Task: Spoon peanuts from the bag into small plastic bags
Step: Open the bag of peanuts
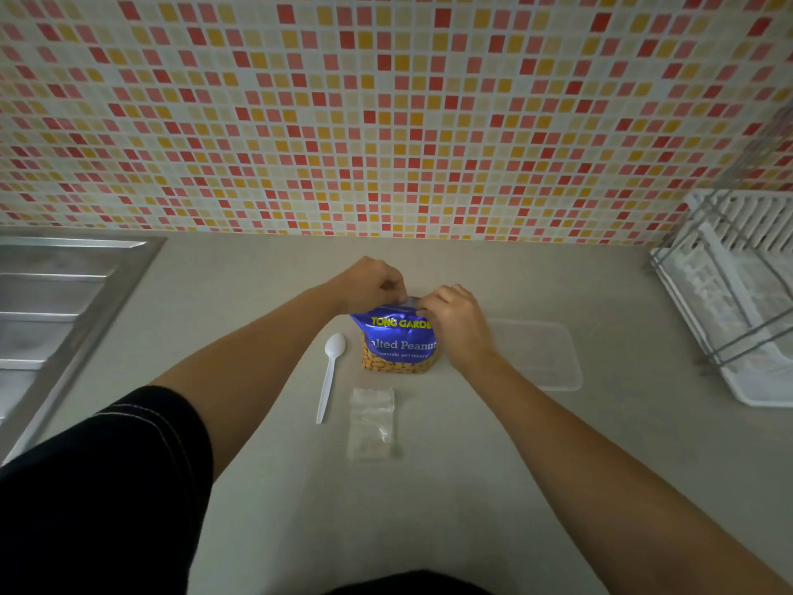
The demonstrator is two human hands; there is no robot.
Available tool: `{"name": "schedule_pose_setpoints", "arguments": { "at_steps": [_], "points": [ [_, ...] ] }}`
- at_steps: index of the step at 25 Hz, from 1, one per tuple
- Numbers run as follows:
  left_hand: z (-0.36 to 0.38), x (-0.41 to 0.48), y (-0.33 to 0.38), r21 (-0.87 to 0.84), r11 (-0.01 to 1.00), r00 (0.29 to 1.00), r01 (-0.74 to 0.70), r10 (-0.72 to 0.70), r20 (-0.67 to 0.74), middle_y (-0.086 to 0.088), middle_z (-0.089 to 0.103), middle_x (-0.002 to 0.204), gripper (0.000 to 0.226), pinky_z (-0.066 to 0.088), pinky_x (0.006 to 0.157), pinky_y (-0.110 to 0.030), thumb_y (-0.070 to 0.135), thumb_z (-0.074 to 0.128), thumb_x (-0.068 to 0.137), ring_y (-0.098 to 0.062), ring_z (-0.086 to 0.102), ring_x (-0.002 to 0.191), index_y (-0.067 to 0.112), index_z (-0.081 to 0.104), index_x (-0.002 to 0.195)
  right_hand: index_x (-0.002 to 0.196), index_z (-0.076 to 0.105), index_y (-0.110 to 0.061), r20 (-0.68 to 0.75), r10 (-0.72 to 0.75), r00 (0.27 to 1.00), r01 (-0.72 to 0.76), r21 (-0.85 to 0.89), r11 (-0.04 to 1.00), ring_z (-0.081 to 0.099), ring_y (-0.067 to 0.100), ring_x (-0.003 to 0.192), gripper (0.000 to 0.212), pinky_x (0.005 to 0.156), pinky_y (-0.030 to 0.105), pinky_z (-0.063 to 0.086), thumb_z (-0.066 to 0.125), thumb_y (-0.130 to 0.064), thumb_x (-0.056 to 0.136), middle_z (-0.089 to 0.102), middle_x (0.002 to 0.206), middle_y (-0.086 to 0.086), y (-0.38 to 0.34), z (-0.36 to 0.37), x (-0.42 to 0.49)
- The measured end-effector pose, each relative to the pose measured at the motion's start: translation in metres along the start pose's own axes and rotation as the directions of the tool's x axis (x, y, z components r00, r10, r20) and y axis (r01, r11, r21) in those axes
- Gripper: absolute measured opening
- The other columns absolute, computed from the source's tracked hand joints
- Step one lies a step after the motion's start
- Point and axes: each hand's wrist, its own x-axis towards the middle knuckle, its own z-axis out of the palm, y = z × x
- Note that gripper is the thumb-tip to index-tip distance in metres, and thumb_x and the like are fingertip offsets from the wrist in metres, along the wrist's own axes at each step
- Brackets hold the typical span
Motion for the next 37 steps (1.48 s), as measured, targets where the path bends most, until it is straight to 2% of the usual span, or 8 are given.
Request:
{"name": "schedule_pose_setpoints", "arguments": {
  "at_steps": [2, 10, 13, 21, 30, 33, 35, 37],
  "points": [
    [0.009, 0.000, -0.003, 0.092, 0.995, 0.994, -0.049, 0.057, -0.090, -0.011, 0.067, 0.094, 0.017, 0.040, 0.075, -0.027, 0.014, 0.053, 0.090, -0.025, 0.058, 0.088, 0.005, 0.067, 0.092, 0.073, 0.069, -0.009, 0.007, 0.034, 0.999, -0.035, 0.073, 0.997, 0.056, 0.029, 0.061, 0.018, 0.065, 0.027, 0.037, 0.053, -0.017, 0.078, 0.062, 0.067, 0.008, 0.001, 0.001, 0.000],
    [0.016, -0.005, -0.004, 0.139, 0.974, 0.908, -0.180, 0.219, -0.359, -0.017, 0.064, 0.089, 0.014, 0.047, 0.073, -0.038, 0.007, 0.053, 0.088, -0.029, 0.060, 0.081, 0.001, 0.065, 0.093, 0.080, 0.069, -0.013, 0.304, 0.116, 0.946, -0.176, 0.178, 0.968, 0.048, 0.017, 0.079, 0.010, 0.081, 0.040, 0.045, 0.064, -0.022, 0.080, 0.056, 0.078, -0.003, -0.004, -0.035, 0.015],
    [0.006, -0.007, -0.004, 0.127, 0.967, 0.941, -0.221, 0.246, -0.231, -0.012, 0.066, 0.101, 0.019, 0.046, 0.080, -0.034, 0.001, 0.052, 0.083, -0.026, 0.061, 0.092, 0.007, 0.068, 0.092, 0.086, 0.073, -0.010, 0.205, 0.237, 0.950, -0.273, 0.173, 0.946, 0.053, 0.025, 0.093, 0.020, 0.082, 0.036, 0.045, 0.059, -0.025, 0.086, 0.058, 0.095, 0.008, -0.003, -0.036, 0.017],
    [-0.010, -0.009, 0.002, 0.013, 1.000, 0.993, 0.010, -0.011, 0.116, -0.005, 0.051, 0.132, 0.065, 0.046, 0.085, -0.030, 0.011, 0.067, 0.073, -0.024, 0.050, 0.115, 0.020, 0.045, 0.133, 0.127, 0.050, -0.017, 0.542, 0.297, 0.787, -0.471, 0.215, 0.856, 0.053, 0.021, 0.103, 0.063, 0.078, 0.029, 0.045, 0.072, -0.013, 0.068, 0.053, 0.123, 0.008, -0.009, -0.059, 0.032],
    [-0.009, -0.016, -0.002, 0.012, 1.000, 0.992, 0.029, -0.030, 0.119, -0.004, 0.044, 0.142, 0.061, 0.041, 0.093, -0.029, 0.010, 0.060, 0.079, -0.026, 0.044, 0.125, 0.023, 0.044, 0.136, 0.134, 0.041, -0.016, 0.596, 0.303, 0.744, -0.547, 0.282, 0.788, 0.050, 0.014, 0.098, 0.067, 0.067, 0.021, 0.041, 0.071, -0.013, 0.074, 0.052, 0.129, 0.007, -0.010, -0.058, 0.025],
    [-0.003, -0.029, -0.007, -0.179, 0.983, 0.974, -0.030, -0.012, -0.228, -0.004, 0.058, 0.126, 0.029, 0.041, 0.087, -0.025, 0.024, 0.058, 0.088, -0.017, 0.053, 0.109, 0.016, 0.062, 0.115, 0.133, 0.042, -0.016, 0.564, 0.280, 0.777, -0.518, 0.320, 0.793, 0.051, 0.014, 0.103, 0.060, 0.072, 0.020, 0.041, 0.068, -0.016, 0.079, 0.052, 0.131, 0.007, -0.006, -0.055, 0.021],
    [0.009, -0.044, -0.014, -0.408, 0.913, 0.825, -0.020, -0.216, -0.522, -0.005, 0.064, 0.107, 0.023, 0.044, 0.076, -0.020, 0.026, 0.052, 0.092, -0.012, 0.055, 0.094, 0.011, 0.064, 0.105, 0.136, 0.040, -0.018, 0.530, 0.290, 0.797, -0.533, 0.389, 0.752, 0.050, 0.015, 0.114, 0.058, 0.082, 0.022, 0.041, 0.065, -0.020, 0.084, 0.048, 0.136, 0.005, -0.002, -0.050, 0.012],
    [0.029, -0.057, -0.033, -0.589, 0.802, 0.668, 0.096, -0.491, -0.559, -0.008, 0.066, 0.098, 0.022, 0.046, 0.074, -0.025, 0.024, 0.051, 0.092, -0.015, 0.056, 0.086, 0.009, 0.063, 0.103, 0.136, 0.041, -0.022, 0.476, 0.310, 0.823, -0.527, 0.439, 0.728, 0.049, 0.020, 0.121, 0.056, 0.084, 0.023, 0.042, 0.064, -0.027, 0.085, 0.047, 0.138, 0.004, 0.001, -0.043, 0.003]
  ]
}}
